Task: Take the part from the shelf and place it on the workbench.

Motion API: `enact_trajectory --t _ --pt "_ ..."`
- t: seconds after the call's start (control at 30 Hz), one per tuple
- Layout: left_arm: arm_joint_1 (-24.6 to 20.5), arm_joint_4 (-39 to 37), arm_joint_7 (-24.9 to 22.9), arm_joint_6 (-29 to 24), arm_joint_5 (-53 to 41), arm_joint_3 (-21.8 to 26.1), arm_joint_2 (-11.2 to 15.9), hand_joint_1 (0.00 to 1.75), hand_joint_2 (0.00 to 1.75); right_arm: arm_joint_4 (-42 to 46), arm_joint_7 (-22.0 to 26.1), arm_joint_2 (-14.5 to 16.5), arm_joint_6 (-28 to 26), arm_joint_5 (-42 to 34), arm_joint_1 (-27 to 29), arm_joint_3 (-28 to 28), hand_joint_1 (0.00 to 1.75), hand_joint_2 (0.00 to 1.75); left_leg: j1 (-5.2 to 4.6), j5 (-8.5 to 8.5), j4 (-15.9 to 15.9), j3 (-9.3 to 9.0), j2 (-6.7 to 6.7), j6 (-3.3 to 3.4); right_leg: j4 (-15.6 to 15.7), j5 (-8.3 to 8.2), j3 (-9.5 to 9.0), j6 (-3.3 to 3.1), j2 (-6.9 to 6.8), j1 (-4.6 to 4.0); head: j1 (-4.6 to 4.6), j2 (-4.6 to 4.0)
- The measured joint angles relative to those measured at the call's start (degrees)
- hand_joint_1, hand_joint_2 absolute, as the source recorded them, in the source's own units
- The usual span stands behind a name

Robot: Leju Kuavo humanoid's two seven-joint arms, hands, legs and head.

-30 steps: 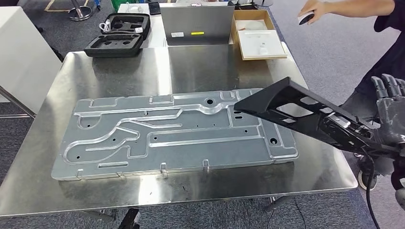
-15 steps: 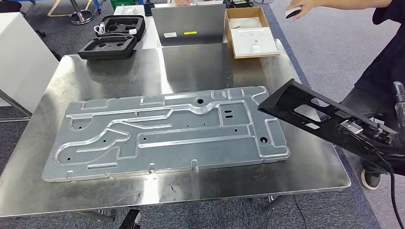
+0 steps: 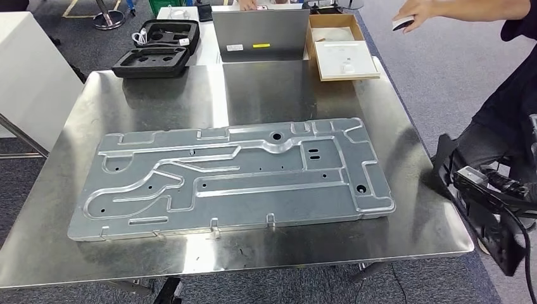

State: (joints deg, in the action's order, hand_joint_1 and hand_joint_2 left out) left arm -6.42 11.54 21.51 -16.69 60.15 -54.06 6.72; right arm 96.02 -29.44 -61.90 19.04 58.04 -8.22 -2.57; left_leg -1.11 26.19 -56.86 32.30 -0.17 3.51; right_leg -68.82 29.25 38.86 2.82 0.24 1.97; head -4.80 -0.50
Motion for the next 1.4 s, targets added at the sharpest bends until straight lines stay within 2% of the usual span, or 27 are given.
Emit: enact_trajectory --t 0.07,0.1,0.2,0.27,0.3,0.37,0.4,0.43,0.47,0.5,0.53,0.6,0.63,0.73,0.8,0.83,0.9,0.93,0.97,1.0,1.03,1.07,1.1,1.13,1.23,1.3,1.4 --pt "0.0 0.0 0.0 0.3 0.2 0.0 0.0 0.0 0.0 0.0 0.0 0.0 0.7 0.8 -0.3 0.0 0.0 0.0 0.06 0.69 -1.1 0.32 -0.1 -0.6 6.6 -2.27 -3.34 0.02 0.09 0.08 0.03 0.0" --pt "0.0 0.0 0.1 0.3 0.3 0.0 0.0 0.0 0.0 -0.1 0.0 0.0 0.9 1.0 -0.3 0.0 0.0 0.0 -0.01 0.95 -1.6 0.57 -0.16 -0.88 8.2 -2.53 -4.12 -0.24 0.16 0.03 0.02 0.0" --pt "0.0 0.0 0.1 0.3 0.4 0.0 0.1 0.0 0.0 -0.2 0.0 -0.1 1.2 1.4 -0.5 -0.1 0.0 0.0 -0.11 1.2 -2.2 1.14 -0.24 -1.42 8.4 -2.48 -4.07 -1.43 0.33 -0.19 -0.08 0.0" --pt "0.0 0.0 0.1 0.3 0.4 0.0 0.0 0.0 0.0 -0.2 0.0 -0.2 1.2 1.5 -0.6 0.0 0.0 0.0 0.03 2.52 -4.1 1.92 -0.19 -1.9 8.4 -2.57 -4.1 -2.01 0.31 -0.16 -0.12 0.0" --pt "0.0 0.0 0.1 0.4 0.4 0.0 0.0 0.0 0.0 -0.2 0.0 -0.2 1.2 1.5 -0.7 0.0 0.0 0.0 0.13 3.95 -6.5 3.02 -0.17 -2.18 8.5 -2.61 -4.14 -2.22 0.25 -0.17 -0.12 0.0" --pt "0.0 0.0 0.1 0.4 0.5 0.0 0.0 0.0 0.0 -0.2 0.0 -0.3 1.3 1.7 -0.7 0.0 0.0 0.0 0.27 7.37 -13.9 6.44 -0.13 -2.54 8.5 -2.63 -4.09 -2.39 0.19 -0.35 -0.13 0.0" --pt "0.0 0.0 0.1 0.4 0.5 0.0 -0.1 0.0 0.0 -0.2 0.0 -0.3 1.3 1.8 -0.7 0.0 0.0 0.0 0.31 8.32 -17.0 8.0 -0.13 -2.53 8.5 -2.62 -4.07 -2.42 0.16 -0.46 -0.12 0.0" --pt "0.1 0.0 0.2 0.4 0.5 0.0 -0.1 0.0 0.0 -0.2 0.0 -0.3 1.4 1.9 -0.6 0.0 0.0 0.0 0.31 8.3 -18.5 8.79 -0.13 -2.39 8.5 -2.61 -4.07 -2.45 0.16 -0.58 -0.12 0.0" --pt "0.1 0.0 0.2 0.4 0.5 0.0 -0.1 0.0 0.0 -0.2 0.0 -0.3 1.4 1.9 -0.6 0.0 0.0 0.0 0.28 7.19 -17.7 8.5 -0.14 -2.14 8.5 -2.6 -4.1 -2.46 0.18 -0.67 -0.12 0.0" --pt "0.1 0.0 0.2 0.3 0.5 0.0 -0.2 0.0 0.0 -0.2 0.0 -0.4 1.4 1.9 -0.5 0.1 0.0 0.0 0.2 5.3 -14.8 7.19 -0.15 -1.8 8.5 -2.6 -4.15 -2.46 0.2 -0.74 -0.12 0.0" --pt "0.1 0.0 0.3 0.3 0.5 0.0 -0.2 0.0 0.0 -0.2 0.0 -0.4 1.4 1.9 -0.3 0.3 0.0 0.0 0.06 3.33 -10.7 5.27 -0.15 -1.42 8.5 -2.6 -4.21 -2.46 0.21 -0.75 -0.12 0.0" --pt "-0.1 0.0 0.5 0.1 0.5 0.0 -0.3 0.0 0.0 -0.2 0.0 -0.5 1.3 1.9 0.4 0.9 0.0 0.0 -0.32 1.22 -4.0 1.95 -0.16 -0.88 8.6 -2.66 -4.18 -2.33 0.21 -0.81 -0.09 0.0" --pt "-0.2 0.0 0.5 0.0 0.5 0.0 -0.3 0.0 0.0 -0.2 0.0 -0.5 1.2 1.9 0.9 1.2 0.0 0.0 -0.49 1.06 -2.4 1.22 -0.18 -0.74 8.8 -2.76 -4.14 -2.17 0.2 -0.77 -0.09 0.0" --pt "-0.4 0.0 0.5 -0.2 0.5 0.0 -0.6 0.0 0.0 -0.2 0.0 -0.5 0.1 1.8 2.0 1.8 0.0 0.0 -0.6 0.49 -0.9 0.62 -0.13 -0.33 9.2 -2.97 -4.16 -1.41 0.19 -0.57 -0.06 0.0" --pt "-0.7 0.0 0.4 -0.5 0.5 0.0 -1.0 0.0 0.0 -0.1 0.0 -0.3 -1.6 1.8 2.0 2.1 0.0 0.0 -0.42 -0.25 0.4 0.04 -0.01 0.03 7.1 -1.36 -3.21 -1.09 0.13 -0.57 0.01 0.0" --pt "-0.9 0.0 0.3 -0.7 0.5 0.0 -1.3 0.0 0.0 -0.1 0.0 -0.1 -2.9 1.6 1.8 2.2 0.0 0.0 -0.4 -0.43 0.7 -0.09 0.03 0.14 4.4 0.21 -1.97 -1.0 0.09 -0.56 0.01 0.0" --pt "-1.2 0.0 0.3 -0.9 0.5 0.0 -1.7 0.0 0.0 0.1 0.0 0.7 -6.1 0.9 1.5 2.4 0.0 0.0 -0.42 -0.49 0.7 -0.04 0.05 0.41 -2.4 3.18 1.14 -0.7 0.07 -0.57 0.03 0.0" --pt "-1.3 0.0 0.3 -1.0 0.5 0.0 -1.9 0.0 0.0 0.3 0.1 1.1 -7.8 0.4 1.4 2.4 0.0 0.0 -0.43 -0.45 0.6 -0.01 0.05 0.41 -4.4 3.5 2.08 -0.52 0.06 -0.48 0.02 0.0" --pt "-1.3 0.0 0.4 -1.1 0.5 0.0 -2.2 0.0 0.0 0.7 0.1 1.6 -9.5 -0.1 1.1 2.4 0.0 0.0 -0.41 -0.35 0.4 0.02 0.04 0.39 -4.4 2.8 2.09 -0.33 0.03 -0.34 0.03 0.0" --pt "-1.3 0.0 0.4 -1.1 0.6 0.0 -2.5 0.0 0.0 1.3 0.2 2.2 -11.3 -0.6 0.6 2.4 0.0 0.0 -0.36 -0.19 0.2 0.04 0.03 0.3 -2.3 1.18 1.03 -0.13 0.0 -0.15 0.03 0.0" --pt "-1.3 0.0 0.5 -1.1 0.8 0.0 -2.8 0.0 0.0 1.9 0.2 2.9 -13.4 -1.3 -0.1 2.4 0.0 0.0 -0.31 0.09 -0.3 0.11 0.0 0.09 1.3 -0.61 -0.69 0.09 -0.03 0.09 0.04 0.0" --pt "-1.4 0.0 0.6 -1.1 0.9 0.0 -3.0 0.0 0.0 2.7 0.3 3.8 -15.9 -2.1 -0.8 2.4 0.0 0.0 -0.34 0.43 -0.9 0.34 -0.04 -0.21 4.7 -1.78 -2.47 0.19 -0.01 0.12 0.05 0.0" --pt "-1.4 0.0 0.8 -1.1 1.1 0.0 -3.1 0.0 0.0 3.6 0.4 4.8 -18.8 -3.1 -1.4 2.3 0.0 0.0 -0.39 0.68 -1.5 0.63 -0.1 -0.53 7.1 -2.51 -3.69 0.0 0.04 0.15 0.04 0.0" --pt "-1.4 0.0 0.9 -1.1 1.3 0.0 -3.3 0.0 0.0 4.6 0.5 6.0 -21.7 -4.2 -1.9 2.2 0.0 0.0 -0.45 0.81 -2.0 0.95 -0.16 -0.83 8.2 -2.62 -4.22 -0.29 0.09 0.06 0.01 0.0" --pt "-1.1 0.0 1.3 -1.2 1.7 0.1 -3.6 0.0 0.0 8.3 0.7 9.6 -29.0 -7.0 -3.1 1.3 0.0 0.0 -0.43 0.86 -2.5 1.63 -0.26 -1.5 8.1 -2.87 -3.81 -1.38 0.05 -0.19 -0.04 0.0" --pt "-1.0 0.0 1.8 -1.2 2.0 0.1 -3.8 0.0 0.0 11.0 1.0 11.8 -32.8 -8.2 -4.2 0.1 0.0 0.0 -0.26 3.05 -5.0 2.76 -0.23 -2.21 8.3 -3.2 -3.56 -1.98 -0.19 -0.1 -0.08 0.0" --pt "-0.8 0.0 2.3 -1.2 2.3 0.2 -4.3 0.0 0.0 15.2 1.4 14.8 -37.2 -9.2 -5.6 -2.1 0.0 0.0 0.26 8.96 -14.9 6.67 -0.17 -3.08 8.3 -3.7 -2.9 -2.74 -0.63 -0.32 -0.1 0.0"
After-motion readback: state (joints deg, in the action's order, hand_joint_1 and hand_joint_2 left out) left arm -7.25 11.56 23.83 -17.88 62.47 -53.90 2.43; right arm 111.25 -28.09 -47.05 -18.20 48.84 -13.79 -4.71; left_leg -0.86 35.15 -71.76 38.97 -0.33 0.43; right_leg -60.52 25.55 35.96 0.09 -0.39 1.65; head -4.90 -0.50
